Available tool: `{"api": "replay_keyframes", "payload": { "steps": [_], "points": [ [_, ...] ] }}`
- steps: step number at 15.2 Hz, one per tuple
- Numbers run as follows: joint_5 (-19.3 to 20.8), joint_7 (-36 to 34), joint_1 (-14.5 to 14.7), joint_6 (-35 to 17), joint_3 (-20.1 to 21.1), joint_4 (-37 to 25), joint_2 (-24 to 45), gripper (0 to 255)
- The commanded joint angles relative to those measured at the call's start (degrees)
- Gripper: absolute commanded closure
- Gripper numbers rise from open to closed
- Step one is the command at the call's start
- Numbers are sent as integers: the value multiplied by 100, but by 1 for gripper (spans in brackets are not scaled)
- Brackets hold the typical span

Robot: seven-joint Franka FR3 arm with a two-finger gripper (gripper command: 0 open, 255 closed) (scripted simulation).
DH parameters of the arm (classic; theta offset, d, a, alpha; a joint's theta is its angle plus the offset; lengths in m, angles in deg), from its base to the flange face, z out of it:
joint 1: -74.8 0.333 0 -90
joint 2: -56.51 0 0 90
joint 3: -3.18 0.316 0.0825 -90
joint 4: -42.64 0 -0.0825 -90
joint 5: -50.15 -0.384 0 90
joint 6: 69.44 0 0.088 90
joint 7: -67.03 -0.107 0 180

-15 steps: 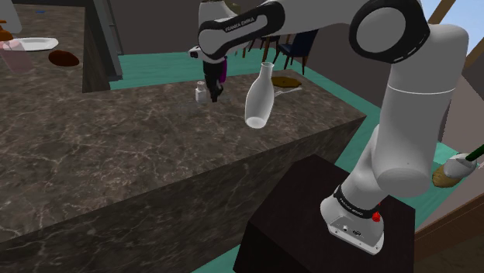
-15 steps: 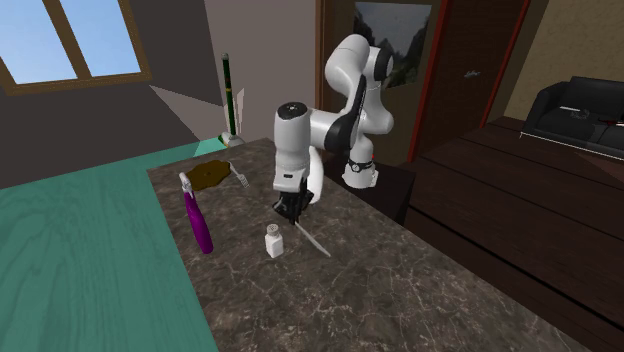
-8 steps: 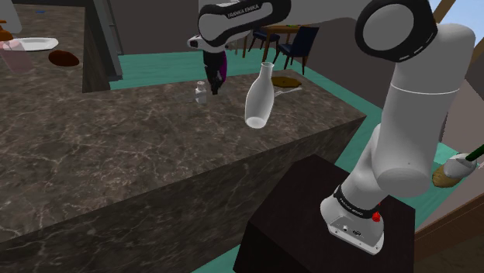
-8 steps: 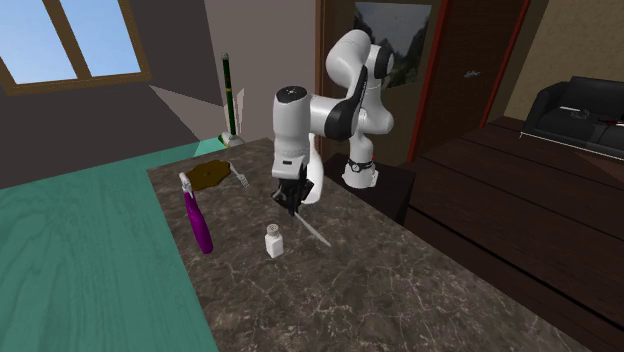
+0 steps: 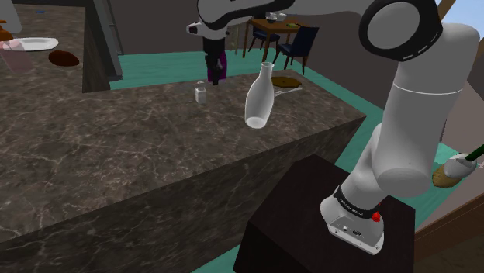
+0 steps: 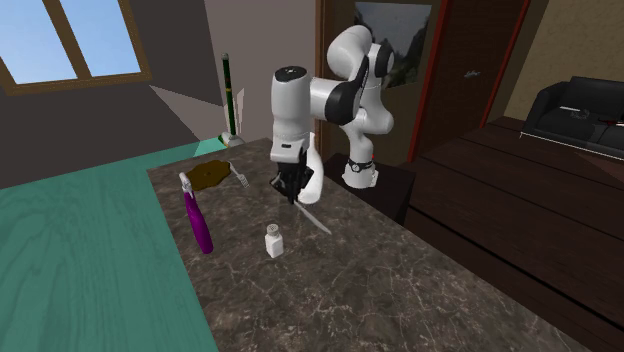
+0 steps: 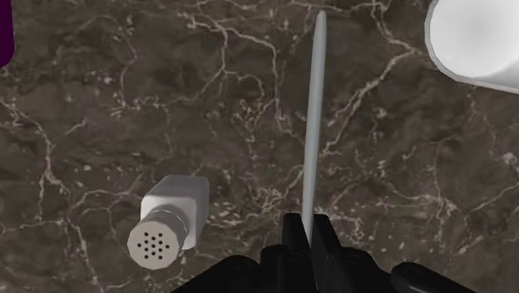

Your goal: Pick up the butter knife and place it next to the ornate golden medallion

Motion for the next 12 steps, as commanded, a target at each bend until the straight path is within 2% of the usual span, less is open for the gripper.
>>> {"api": "replay_keyframes", "payload": {
  "steps": [1,6,12],
  "points": [
    [3,-3,2,91,-1,-70,-18,255],
    [99,435,-247,-205,-201,913,-730,255],
    [247,1009,-571,-439,-499,1806,-1429,255]
  ]
}}
